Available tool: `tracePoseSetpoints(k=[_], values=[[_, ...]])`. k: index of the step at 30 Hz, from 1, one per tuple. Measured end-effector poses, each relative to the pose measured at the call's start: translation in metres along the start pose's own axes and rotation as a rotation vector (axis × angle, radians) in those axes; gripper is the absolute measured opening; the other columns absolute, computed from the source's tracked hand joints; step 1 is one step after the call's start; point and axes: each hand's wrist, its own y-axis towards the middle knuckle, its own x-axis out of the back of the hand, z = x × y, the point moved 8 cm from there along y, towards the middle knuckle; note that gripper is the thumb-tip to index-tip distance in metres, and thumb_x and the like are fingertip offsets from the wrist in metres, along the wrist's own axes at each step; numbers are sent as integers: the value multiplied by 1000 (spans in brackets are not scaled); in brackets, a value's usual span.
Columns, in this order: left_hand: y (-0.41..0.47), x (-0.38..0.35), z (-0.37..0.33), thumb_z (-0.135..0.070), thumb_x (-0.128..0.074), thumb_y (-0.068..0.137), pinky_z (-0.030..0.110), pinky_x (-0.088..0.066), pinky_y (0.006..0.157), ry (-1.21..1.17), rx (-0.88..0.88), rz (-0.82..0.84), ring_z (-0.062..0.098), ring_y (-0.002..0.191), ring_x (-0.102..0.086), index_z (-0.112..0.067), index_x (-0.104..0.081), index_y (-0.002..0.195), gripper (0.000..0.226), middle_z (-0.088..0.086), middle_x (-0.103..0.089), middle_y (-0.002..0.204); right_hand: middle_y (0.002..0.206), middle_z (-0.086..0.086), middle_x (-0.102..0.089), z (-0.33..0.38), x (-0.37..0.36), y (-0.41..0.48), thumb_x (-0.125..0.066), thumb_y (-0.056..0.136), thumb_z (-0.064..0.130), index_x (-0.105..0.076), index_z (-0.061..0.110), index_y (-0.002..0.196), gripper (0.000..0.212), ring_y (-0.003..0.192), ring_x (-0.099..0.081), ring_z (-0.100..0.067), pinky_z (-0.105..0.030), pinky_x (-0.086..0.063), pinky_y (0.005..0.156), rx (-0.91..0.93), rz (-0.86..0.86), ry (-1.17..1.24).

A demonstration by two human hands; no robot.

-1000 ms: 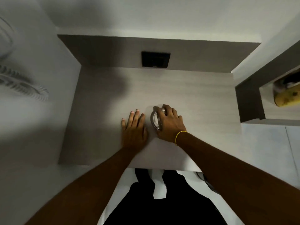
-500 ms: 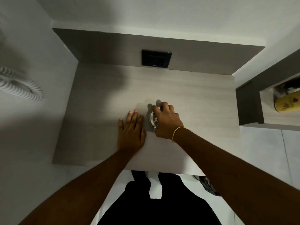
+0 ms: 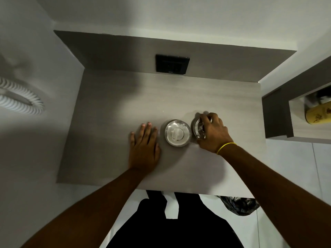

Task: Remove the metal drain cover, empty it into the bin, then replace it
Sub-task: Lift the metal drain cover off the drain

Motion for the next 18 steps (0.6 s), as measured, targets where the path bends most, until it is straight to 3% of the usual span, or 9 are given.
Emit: tracePoseSetpoints(k=[5, 13, 18], values=[[1, 3, -2, -40, -43, 104, 67, -25, 129, 5, -3, -9, 33, 167, -24, -16, -41, 165, 66, 12, -32, 178, 164, -12, -31, -8, -9, -2, -87, 74, 44, -34, 23, 163, 105, 152, -37, -39, -62, -46, 110, 8, -36, 26], [2, 1, 0, -41, -41, 104, 66, -24, 129, 0, 1, -1, 32, 168, -24, -17, -40, 166, 66, 11, -30, 179, 166, -9, -31, -17, -16, -4, -85, 72, 33, -31, 21, 166, 109, 154, -36, -35, -58, -42, 113, -16, -55, 89], [2, 0, 2, -42, -40, 104, 66, -23, 130, -17, 3, -3, 31, 168, -23, -18, -39, 166, 66, 10, -30, 179, 167, -5, -32, -23, -21, -6, -84, 75, 38, -31, 22, 166, 106, 156, -35, -30, -55, -36, 119, -30, -97, 149]])
